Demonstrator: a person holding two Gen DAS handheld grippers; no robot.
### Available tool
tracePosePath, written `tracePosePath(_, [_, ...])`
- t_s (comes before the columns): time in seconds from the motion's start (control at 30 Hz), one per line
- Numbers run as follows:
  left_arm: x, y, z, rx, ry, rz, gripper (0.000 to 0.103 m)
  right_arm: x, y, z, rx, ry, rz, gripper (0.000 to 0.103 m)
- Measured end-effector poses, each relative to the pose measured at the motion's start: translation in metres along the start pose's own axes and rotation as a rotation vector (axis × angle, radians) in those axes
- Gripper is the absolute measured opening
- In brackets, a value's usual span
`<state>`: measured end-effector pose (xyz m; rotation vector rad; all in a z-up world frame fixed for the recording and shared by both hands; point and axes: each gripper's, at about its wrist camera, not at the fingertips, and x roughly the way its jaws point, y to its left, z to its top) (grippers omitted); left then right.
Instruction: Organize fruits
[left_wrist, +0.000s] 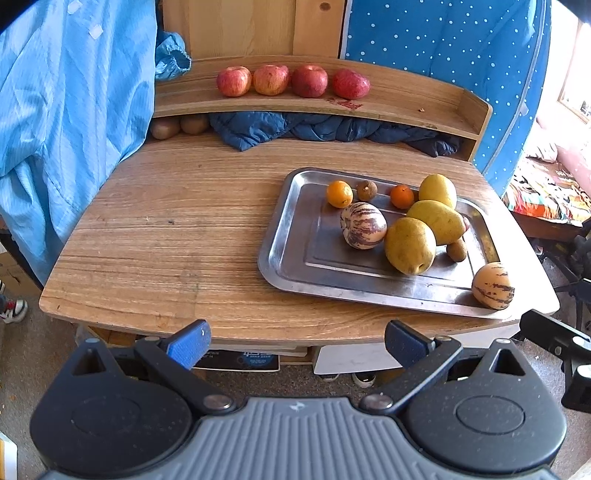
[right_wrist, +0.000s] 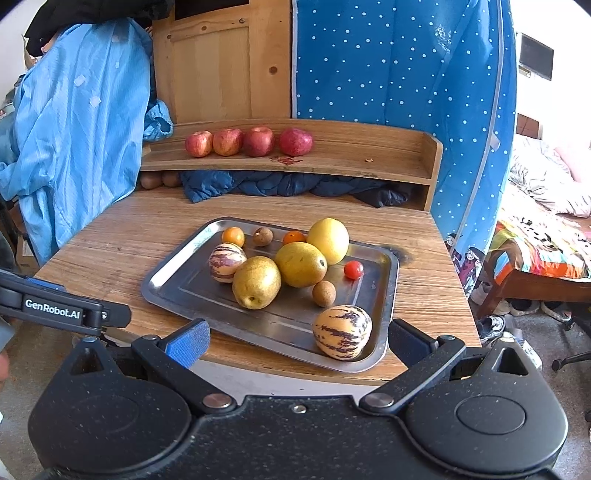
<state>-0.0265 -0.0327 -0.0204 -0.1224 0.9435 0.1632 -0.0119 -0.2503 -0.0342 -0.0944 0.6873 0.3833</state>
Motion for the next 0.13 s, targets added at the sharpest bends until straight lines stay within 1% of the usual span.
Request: tracePosePath(0.13, [-0.0005, 0.0008, 0.0000, -0.008, -0.002, 0.003, 0.102, 0.0015, -0.0020, -0.0002, -0.006, 0.001, -0.007, 0.102])
